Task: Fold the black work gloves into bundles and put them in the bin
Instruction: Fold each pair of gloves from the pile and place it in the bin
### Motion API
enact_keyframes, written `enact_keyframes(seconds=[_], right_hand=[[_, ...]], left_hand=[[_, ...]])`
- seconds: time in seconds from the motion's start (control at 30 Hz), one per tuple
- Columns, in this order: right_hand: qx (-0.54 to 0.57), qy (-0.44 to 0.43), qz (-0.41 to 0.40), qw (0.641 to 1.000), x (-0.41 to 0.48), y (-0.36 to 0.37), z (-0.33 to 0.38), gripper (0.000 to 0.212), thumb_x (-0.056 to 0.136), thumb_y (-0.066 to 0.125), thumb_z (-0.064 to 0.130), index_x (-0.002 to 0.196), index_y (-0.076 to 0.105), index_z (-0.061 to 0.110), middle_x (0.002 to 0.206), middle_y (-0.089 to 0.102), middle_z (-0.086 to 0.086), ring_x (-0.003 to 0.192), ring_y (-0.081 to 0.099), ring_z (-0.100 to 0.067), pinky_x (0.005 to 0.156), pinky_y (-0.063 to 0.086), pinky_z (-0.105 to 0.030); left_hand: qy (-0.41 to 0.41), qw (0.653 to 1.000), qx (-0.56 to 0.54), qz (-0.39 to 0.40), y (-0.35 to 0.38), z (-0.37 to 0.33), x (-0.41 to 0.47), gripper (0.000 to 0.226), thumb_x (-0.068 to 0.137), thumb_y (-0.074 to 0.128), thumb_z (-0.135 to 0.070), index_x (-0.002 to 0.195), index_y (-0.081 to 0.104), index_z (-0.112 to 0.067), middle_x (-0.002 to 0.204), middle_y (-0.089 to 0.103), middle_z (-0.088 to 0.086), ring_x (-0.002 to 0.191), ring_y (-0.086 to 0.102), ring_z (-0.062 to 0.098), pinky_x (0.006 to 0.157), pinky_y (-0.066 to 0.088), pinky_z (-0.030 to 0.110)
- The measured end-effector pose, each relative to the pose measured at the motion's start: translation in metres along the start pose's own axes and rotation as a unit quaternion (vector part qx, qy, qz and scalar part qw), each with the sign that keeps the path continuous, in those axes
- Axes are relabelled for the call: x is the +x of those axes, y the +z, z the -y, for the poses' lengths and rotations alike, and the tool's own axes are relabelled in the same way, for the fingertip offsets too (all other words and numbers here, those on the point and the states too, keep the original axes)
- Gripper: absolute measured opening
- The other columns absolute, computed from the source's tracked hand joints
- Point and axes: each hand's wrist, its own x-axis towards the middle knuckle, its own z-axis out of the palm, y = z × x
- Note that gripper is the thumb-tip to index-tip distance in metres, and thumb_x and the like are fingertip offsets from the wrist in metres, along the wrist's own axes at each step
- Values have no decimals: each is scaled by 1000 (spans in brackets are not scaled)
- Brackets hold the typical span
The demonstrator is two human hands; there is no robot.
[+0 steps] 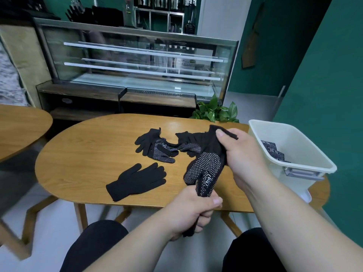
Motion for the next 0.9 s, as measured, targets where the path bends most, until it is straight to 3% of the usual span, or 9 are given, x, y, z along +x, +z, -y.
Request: enact_keyframes(seconds=[0.13,0.37,0.47,0.53,0.6,0.7,0.8,0.9], right_hand=[[44,9,-25,999,8,-2,2,21,89,65,36,83,73,17,88,75,-11,77,66,-26,80,53,-50],[25,-3,82,996,-1,0,12,20,94,65,31,90,73,13,92,75,-14,88,69,-40,81,53,-51],[41,-7,55,998,2,-4,18,16,96,64,24,87,71,13,78,73,-5,67,66,-21,65,51,-33],[51,5,57,997,1,-5,18,16,97,63,23,89,70,11,76,72,-5,66,64,-17,62,49,-30],[43,15,89,995,-2,-5,14,17,98,62,25,91,70,11,79,72,-7,69,65,-18,63,51,-32],[61,15,105,992,-3,-6,12,17,96,65,27,91,72,12,90,74,-13,78,68,-25,73,51,-40],[80,16,104,991,-2,-10,13,17,96,65,27,93,74,12,94,75,-14,84,70,-26,77,51,-42],[74,14,110,991,-2,-11,13,18,97,64,28,95,73,12,94,74,-14,82,69,-25,75,51,-40]], left_hand=[[7,1000,-3,-6,-1,-9,4,21,86,62,-32,67,56,-28,60,30,-2,53,20,13,48,16,21],[81,993,72,-41,-2,-9,5,9,84,62,-25,83,63,-16,50,43,-1,41,39,14,43,32,21],[65,998,15,-7,0,-5,0,9,86,64,-24,81,63,-17,47,33,-1,34,29,12,40,26,17],[56,998,20,5,-4,-7,-1,12,81,68,-28,82,65,-16,47,34,0,34,28,12,40,24,17],[55,997,49,8,-11,-10,-1,17,81,67,-28,89,68,-13,54,50,5,39,43,16,42,34,21],[58,998,27,1,-26,-14,-4,29,86,63,-21,99,68,4,84,70,21,72,67,28,67,55,34],[70,995,14,-71,-37,-18,-7,12,94,63,-10,90,73,-3,87,74,14,75,70,21,65,53,24],[65,994,52,-77,-50,-16,-7,17,97,59,-5,90,74,-5,93,74,21,82,70,27,71,54,32]])
